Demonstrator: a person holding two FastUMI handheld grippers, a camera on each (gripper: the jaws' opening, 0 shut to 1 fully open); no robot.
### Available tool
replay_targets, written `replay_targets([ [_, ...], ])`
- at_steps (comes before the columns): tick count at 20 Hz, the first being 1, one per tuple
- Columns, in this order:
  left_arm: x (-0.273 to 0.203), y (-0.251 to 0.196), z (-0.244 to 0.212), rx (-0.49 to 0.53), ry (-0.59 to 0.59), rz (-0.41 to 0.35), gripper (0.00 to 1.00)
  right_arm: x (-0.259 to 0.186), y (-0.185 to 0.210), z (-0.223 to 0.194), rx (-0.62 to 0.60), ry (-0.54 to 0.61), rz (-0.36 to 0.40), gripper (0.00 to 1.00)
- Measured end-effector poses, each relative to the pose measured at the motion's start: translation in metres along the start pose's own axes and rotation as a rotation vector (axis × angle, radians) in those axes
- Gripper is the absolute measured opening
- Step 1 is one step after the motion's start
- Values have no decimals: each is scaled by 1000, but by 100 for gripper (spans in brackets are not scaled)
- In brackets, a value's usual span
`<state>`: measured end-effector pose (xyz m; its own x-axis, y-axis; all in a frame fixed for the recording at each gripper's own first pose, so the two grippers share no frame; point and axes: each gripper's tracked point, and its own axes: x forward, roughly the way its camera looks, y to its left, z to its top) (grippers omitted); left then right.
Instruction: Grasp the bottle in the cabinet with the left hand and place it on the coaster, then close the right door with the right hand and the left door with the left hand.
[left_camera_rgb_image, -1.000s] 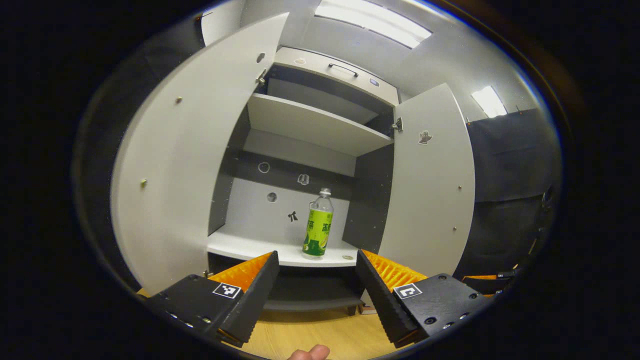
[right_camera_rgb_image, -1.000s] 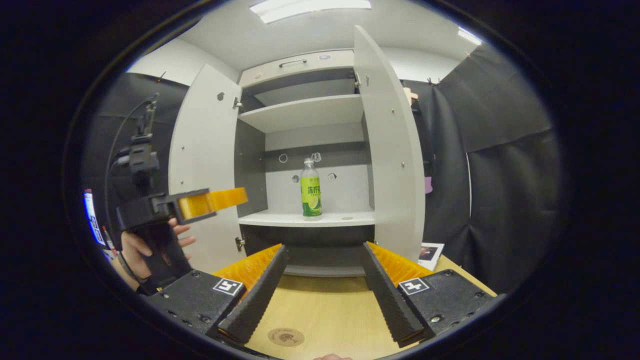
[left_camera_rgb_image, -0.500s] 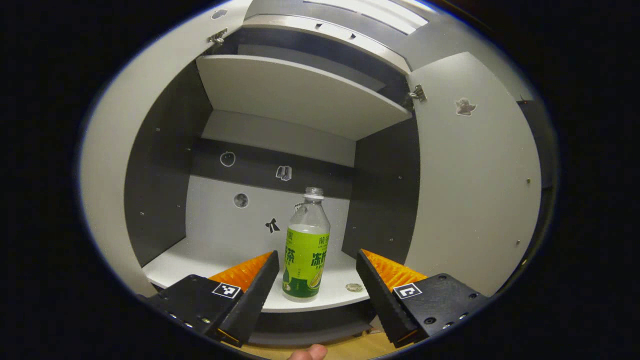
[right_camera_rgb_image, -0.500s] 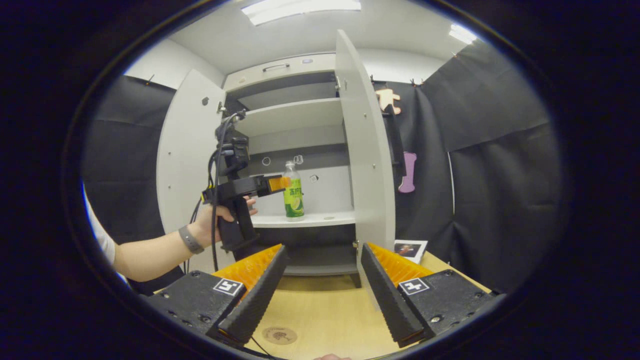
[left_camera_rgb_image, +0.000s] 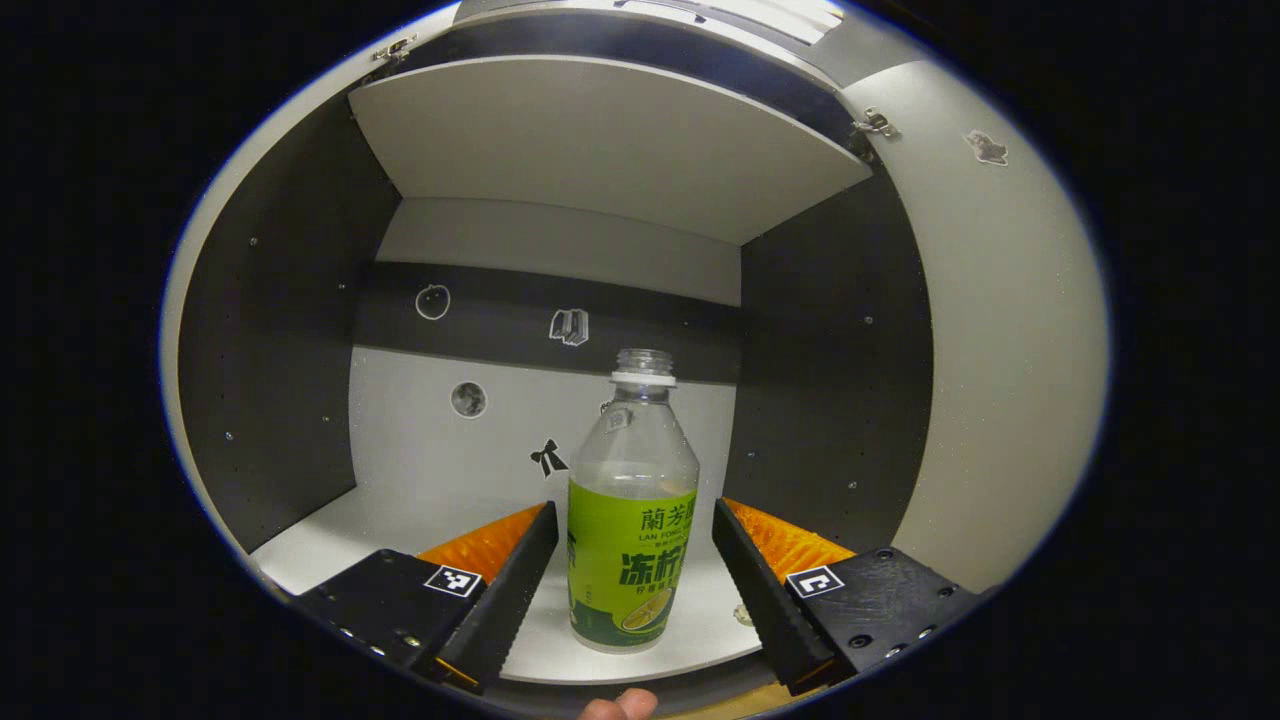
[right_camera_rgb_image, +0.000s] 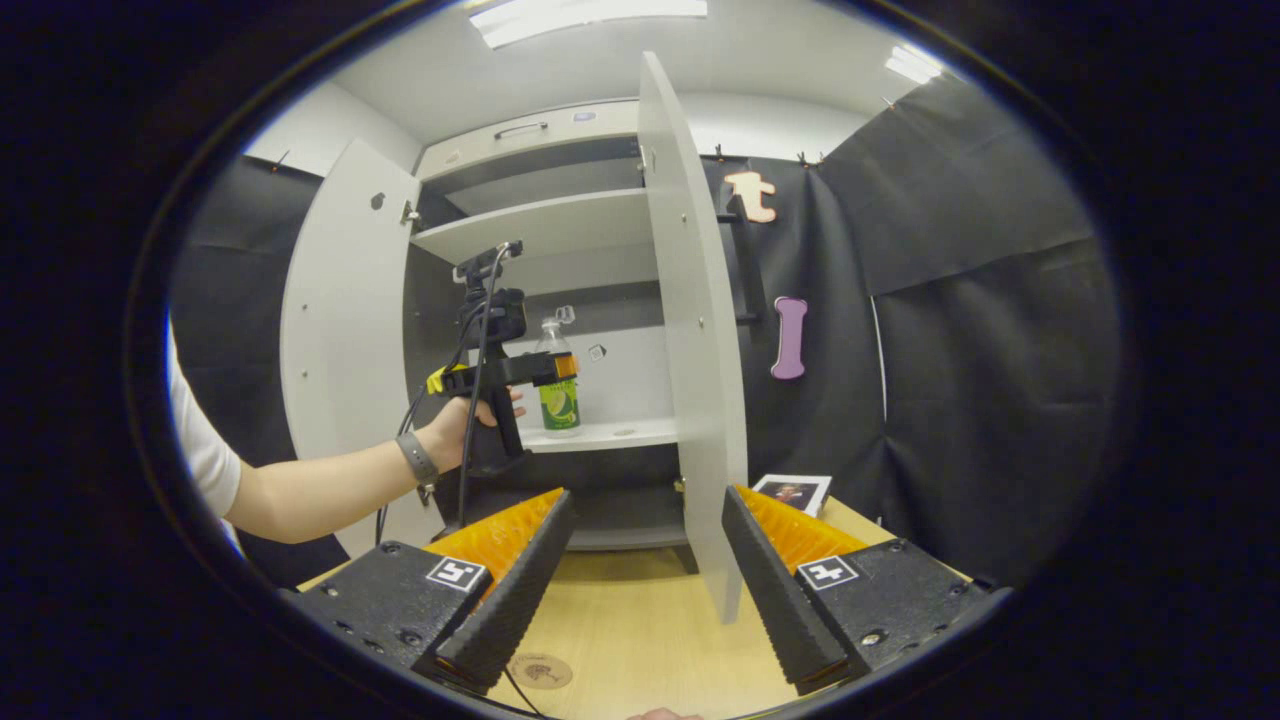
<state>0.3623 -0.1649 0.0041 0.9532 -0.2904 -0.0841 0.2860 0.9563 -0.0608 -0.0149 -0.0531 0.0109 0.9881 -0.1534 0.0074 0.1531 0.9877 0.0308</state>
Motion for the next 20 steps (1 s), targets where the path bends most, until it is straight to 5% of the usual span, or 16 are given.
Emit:
replay_targets([
  [7,17,3,0,14,3,10,95,5,-12,-1,1,-4,-16,98],
  [12,14,6,4,4,-5,14,69,5,-17,-3,10,-3,-18,98],
  [20,-51,3,40,-4,-46,-33,69,1,3,6,-8,-20,44,98],
])
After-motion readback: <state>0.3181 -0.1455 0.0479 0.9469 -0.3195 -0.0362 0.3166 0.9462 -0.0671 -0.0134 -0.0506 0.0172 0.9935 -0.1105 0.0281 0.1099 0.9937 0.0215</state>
